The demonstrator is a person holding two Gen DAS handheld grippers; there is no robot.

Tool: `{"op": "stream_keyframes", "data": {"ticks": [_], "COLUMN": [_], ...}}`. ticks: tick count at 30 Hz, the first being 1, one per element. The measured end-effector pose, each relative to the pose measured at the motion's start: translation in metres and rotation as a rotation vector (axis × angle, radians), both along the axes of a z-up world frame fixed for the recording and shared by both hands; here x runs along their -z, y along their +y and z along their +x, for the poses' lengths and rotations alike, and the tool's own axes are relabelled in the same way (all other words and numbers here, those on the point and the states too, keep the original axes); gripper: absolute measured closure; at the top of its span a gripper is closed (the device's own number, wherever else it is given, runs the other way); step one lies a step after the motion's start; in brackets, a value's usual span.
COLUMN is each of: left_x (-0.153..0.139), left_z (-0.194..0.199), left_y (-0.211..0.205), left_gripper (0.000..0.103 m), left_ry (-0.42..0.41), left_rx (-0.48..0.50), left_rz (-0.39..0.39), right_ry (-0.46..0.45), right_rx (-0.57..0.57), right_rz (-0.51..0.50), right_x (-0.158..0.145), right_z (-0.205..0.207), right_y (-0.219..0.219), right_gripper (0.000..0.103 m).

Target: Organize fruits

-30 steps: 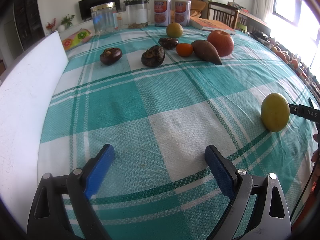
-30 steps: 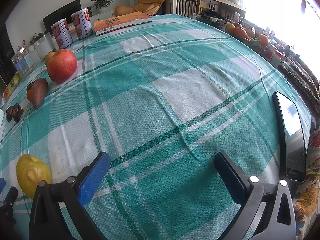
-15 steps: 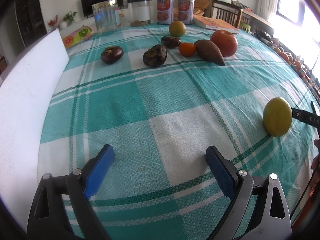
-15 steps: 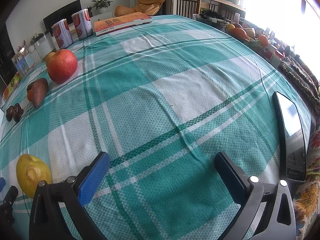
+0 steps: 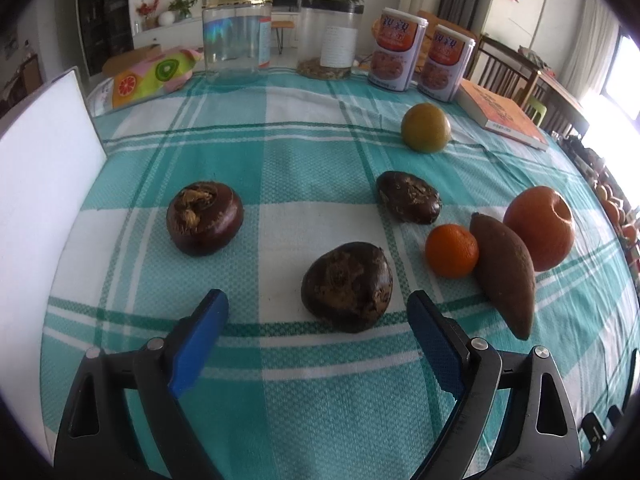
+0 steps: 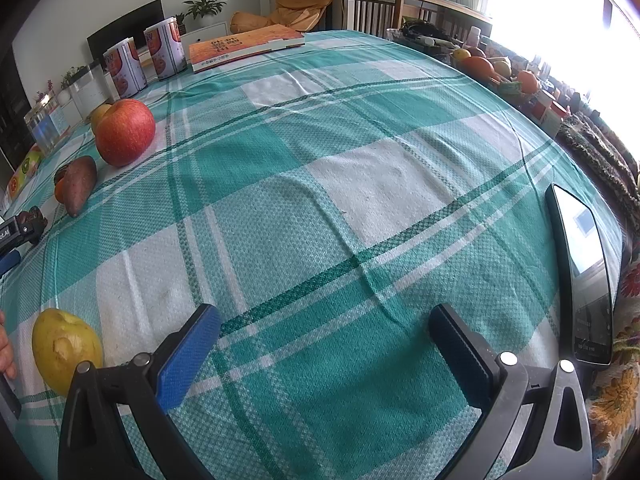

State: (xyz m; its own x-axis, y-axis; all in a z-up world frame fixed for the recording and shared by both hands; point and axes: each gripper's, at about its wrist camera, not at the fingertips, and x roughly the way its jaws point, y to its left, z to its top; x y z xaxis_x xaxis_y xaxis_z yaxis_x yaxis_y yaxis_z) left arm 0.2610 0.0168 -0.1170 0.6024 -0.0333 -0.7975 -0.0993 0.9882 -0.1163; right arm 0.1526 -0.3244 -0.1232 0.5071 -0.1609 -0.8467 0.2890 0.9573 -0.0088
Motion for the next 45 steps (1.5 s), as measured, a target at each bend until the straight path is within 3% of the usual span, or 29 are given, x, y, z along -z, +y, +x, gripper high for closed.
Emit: {"op": "stream_keyframes", "data": {"ticks": [1, 3, 7, 12, 19, 20, 22, 25, 45], "left_x": [0.000, -0.001, -0.007, -0.022, -0.013, -0.009, -0.006, 0.000, 0.003], "left_z": [0.000, -0.005, -0.025, -0.091, -0.172, -0.175, -0.176, -0.167, -0.166], "left_y": [-0.001, -0.005, -0.004, -0.006, -0.025, -0.027, -0.024, -0.011, -0.013], "left_gripper": [0.018, 0.063, 0.066, 0.066, 0.061, 0.044, 0.021, 0.015, 0.010], "left_ry": [-0.010, -0.041, -0.033, 0.005, 0.011, 0.005, -0.014, -0.021, -0.018], "left_rx": [0.002, 0.032, 0.047, 0.129, 0.277, 0.292, 0.268, 0.234, 0.228], "left_rz": [0.022, 0.085, 0.145, 0.107, 0.155, 0.170, 0.184, 0.098, 0.118], "right_ry": [0.000, 0.000, 0.000, 0.000, -0.001, 0.000, 0.000, 0.000, -0.007], "right_rx": [0.000, 0.001, 0.000, 0.000, 0.001, 0.001, 0.000, 0.000, 0.006], "right_rz": [0.000, 0.000, 0.000, 0.000, 0.000, 0.000, 0.000, 0.000, 0.003], "right_x": [0.000, 0.000, 0.000, 0.000, 0.000, 0.000, 0.000, -0.001, -0.002], "right_z": [0.000, 0.000, 0.000, 0.000, 0.000, 0.001, 0.000, 0.000, -0.001], "right_y": [0.000, 0.000, 0.000, 0.000, 0.000, 0.000, 0.000, -0.001, -0.001], "right_gripper": [0.000, 0.000, 0.000, 0.000, 0.000, 0.000, 0.000, 0.000, 0.000]}}
